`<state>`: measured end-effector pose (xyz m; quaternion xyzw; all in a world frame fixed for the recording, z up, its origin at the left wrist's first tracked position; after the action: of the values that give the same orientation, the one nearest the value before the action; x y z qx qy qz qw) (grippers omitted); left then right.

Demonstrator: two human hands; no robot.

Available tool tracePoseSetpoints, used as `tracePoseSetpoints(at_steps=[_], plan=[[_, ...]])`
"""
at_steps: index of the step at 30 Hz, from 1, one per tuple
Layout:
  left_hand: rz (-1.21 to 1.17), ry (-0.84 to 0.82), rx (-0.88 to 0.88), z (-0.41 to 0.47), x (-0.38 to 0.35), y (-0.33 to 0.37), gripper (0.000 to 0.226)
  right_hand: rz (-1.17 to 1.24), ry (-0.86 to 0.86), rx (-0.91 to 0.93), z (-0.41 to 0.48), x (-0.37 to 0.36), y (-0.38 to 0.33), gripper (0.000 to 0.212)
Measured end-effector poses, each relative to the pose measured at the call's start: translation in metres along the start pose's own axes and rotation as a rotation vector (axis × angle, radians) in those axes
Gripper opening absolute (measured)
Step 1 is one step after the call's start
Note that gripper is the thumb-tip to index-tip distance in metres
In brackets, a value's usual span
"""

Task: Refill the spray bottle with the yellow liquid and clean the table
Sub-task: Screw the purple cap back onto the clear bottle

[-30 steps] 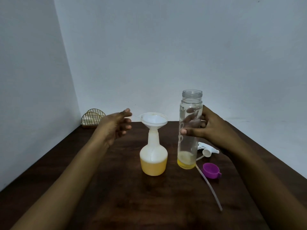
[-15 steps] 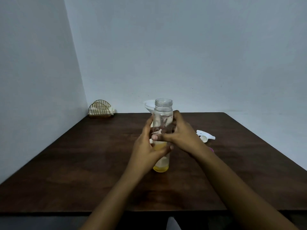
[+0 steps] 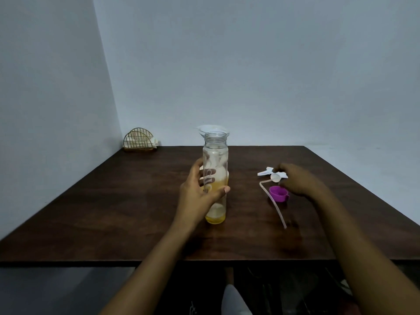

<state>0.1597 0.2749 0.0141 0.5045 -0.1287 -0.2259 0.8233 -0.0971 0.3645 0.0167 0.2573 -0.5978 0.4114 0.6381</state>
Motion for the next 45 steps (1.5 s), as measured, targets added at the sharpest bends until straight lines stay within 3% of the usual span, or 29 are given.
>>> tracePoseSetpoints(at_steps=[3, 5, 11, 13, 16, 19, 21, 27, 33, 38, 45], plan=[[0.005, 0.012, -0.006, 0.000, 0.001, -0.003, 0.071, -0.080, -0.251, -0.005, -0.002, -0.032, 0.008, 0.054], [0.009, 0.006, -0.015, 0.000, 0.002, -0.004, 0.072, -0.088, -0.299, 0.001, -0.004, -0.042, 0.006, 0.059], [0.000, -0.007, -0.026, 0.000, 0.001, -0.004, 0.070, -0.043, -0.114, -0.024, -0.002, -0.025, 0.006, 0.048], [0.000, -0.006, -0.029, 0.001, 0.001, -0.004, 0.069, 0.084, -0.031, -0.025, -0.006, 0.000, -0.001, 0.042], [0.002, -0.010, -0.037, 0.001, 0.001, -0.003, 0.069, 0.486, 0.007, 0.070, -0.023, 0.045, -0.037, 0.033], [0.002, -0.010, -0.034, 0.002, 0.001, -0.003, 0.070, 0.905, -0.080, 0.277, -0.043, 0.089, -0.093, 0.028], [0.012, -0.012, -0.027, 0.003, 0.001, -0.004, 0.071, 1.010, -0.121, 0.375, -0.048, 0.108, -0.121, 0.024], [0.016, -0.024, -0.007, 0.004, 0.000, -0.005, 0.073, 1.047, -0.002, 0.435, -0.035, 0.123, -0.156, 0.015], [-0.002, -0.017, 0.002, 0.005, 0.001, -0.006, 0.071, 0.939, 0.092, 0.459, -0.023, 0.117, -0.154, 0.030], [-0.022, -0.031, 0.015, 0.005, 0.002, -0.008, 0.074, 0.734, -0.029, 0.565, -0.021, 0.126, -0.163, 0.042], [-0.034, -0.037, 0.016, 0.003, 0.002, -0.005, 0.073, 0.518, -0.179, 0.668, -0.027, 0.125, -0.175, 0.043]])
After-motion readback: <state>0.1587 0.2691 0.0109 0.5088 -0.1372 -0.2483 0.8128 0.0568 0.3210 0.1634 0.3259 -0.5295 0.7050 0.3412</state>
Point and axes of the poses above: each hand's wrist, its own z-axis towards the middle knuckle, its own x-axis out of the back of the hand, y = z × x, the point moved 9 cm from there along z, towards the middle knuckle, and after that the axes turned 12 degrees about -z, right-handed, at the moved point
